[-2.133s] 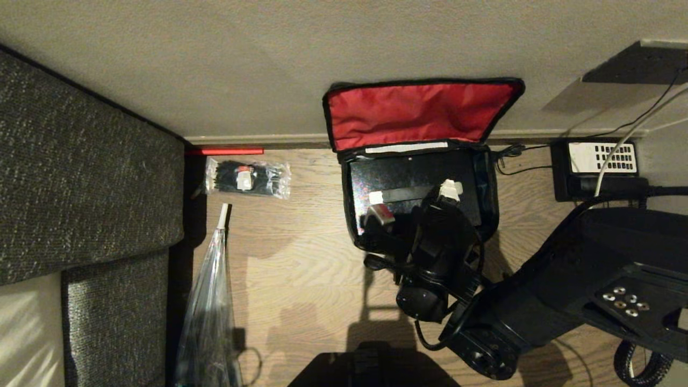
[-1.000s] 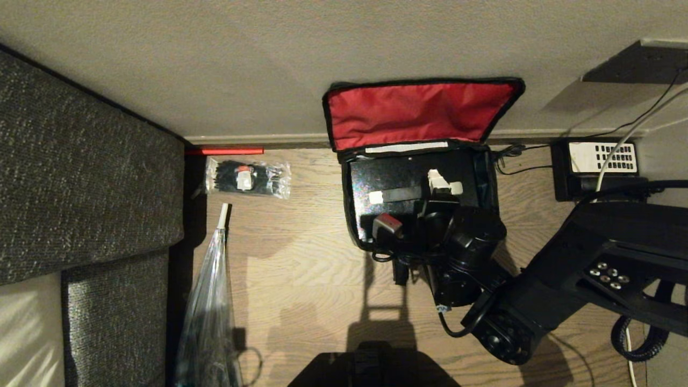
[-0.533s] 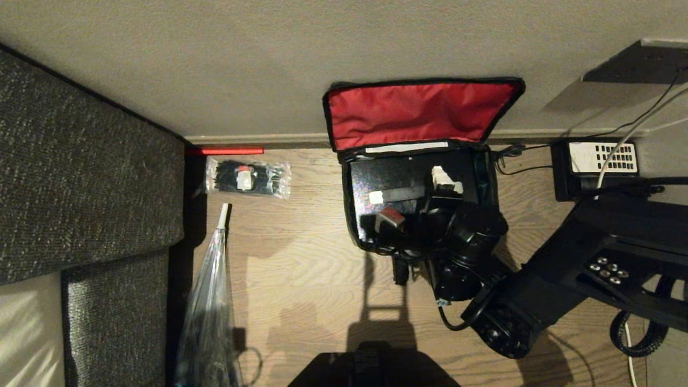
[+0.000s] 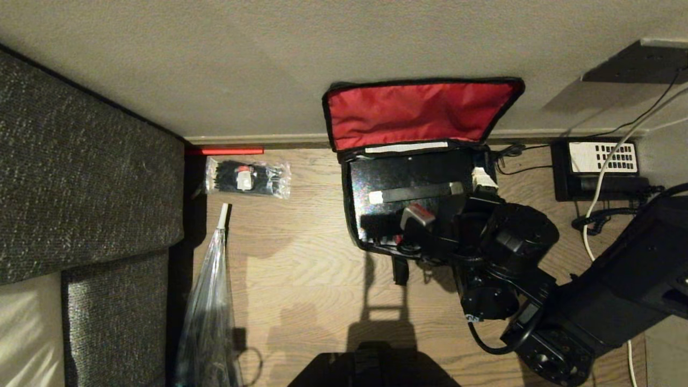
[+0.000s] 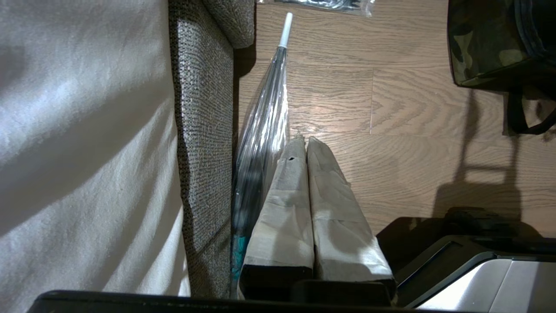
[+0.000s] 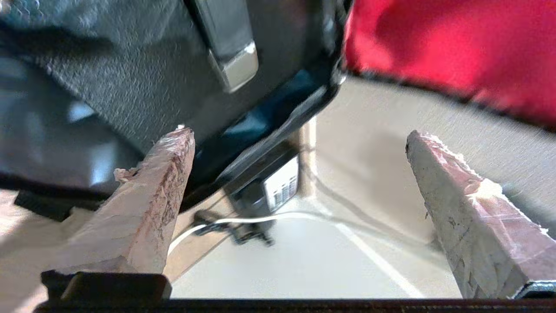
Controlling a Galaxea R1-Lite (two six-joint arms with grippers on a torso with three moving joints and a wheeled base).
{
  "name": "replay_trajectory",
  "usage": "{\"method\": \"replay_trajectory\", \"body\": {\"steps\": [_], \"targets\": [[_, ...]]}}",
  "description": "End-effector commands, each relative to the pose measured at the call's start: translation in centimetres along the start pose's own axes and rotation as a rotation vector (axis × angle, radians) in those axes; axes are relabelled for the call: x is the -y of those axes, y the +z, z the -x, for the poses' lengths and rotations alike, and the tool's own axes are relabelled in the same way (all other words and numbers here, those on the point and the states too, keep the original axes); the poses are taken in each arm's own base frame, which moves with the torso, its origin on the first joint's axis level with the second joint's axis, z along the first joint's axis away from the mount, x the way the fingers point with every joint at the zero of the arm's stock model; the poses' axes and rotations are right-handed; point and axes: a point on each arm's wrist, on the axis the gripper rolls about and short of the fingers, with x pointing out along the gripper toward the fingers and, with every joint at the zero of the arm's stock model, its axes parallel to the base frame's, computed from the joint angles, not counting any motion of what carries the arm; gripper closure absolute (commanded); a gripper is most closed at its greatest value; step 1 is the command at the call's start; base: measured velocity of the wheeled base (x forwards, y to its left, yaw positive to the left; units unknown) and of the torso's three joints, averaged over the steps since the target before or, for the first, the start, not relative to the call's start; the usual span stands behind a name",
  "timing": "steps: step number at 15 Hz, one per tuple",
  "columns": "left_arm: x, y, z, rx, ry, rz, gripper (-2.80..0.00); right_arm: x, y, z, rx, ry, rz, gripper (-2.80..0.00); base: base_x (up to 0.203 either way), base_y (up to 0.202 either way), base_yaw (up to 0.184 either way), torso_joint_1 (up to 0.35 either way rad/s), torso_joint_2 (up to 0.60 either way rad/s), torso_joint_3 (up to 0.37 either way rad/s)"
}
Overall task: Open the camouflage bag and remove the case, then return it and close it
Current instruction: Grip the handle
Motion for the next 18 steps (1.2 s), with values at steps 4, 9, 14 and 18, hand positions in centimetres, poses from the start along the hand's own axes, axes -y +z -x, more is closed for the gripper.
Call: {"method": "replay_trajectory", "body": {"steps": [4, 9, 14, 18], "targets": [[-0.01, -0.18, -0.01, -0.01, 0.007, 0.0, 0.0, 1.19, -0.52, 0.36, -0.051, -0.017, -0.032, -2.8, 0.0, 0.0, 0.0, 0.0, 0.0, 0.0], [-0.01, -0.14, 0.01, -0.011, 0.004, -0.001, 0.0, 1.02, -0.52, 0.31, -0.054, -0.015, -0.029, -2.8, 0.0, 0.0, 0.0, 0.0, 0.0, 0.0], [-0.01, -0.12, 0.0, -0.006, 0.001, -0.009, 0.0, 0.98, -0.37, 0.26, -0.053, -0.016, -0.03, -2.8, 0.0, 0.0, 0.0, 0.0, 0.0, 0.0], [-0.01, -0.09, 0.0, -0.002, 0.002, 0.005, 0.0, 0.87, -0.3, 0.22, -0.052, -0.015, -0.028, -2.8, 0.0, 0.0, 0.0, 0.001, 0.0, 0.008]]}}
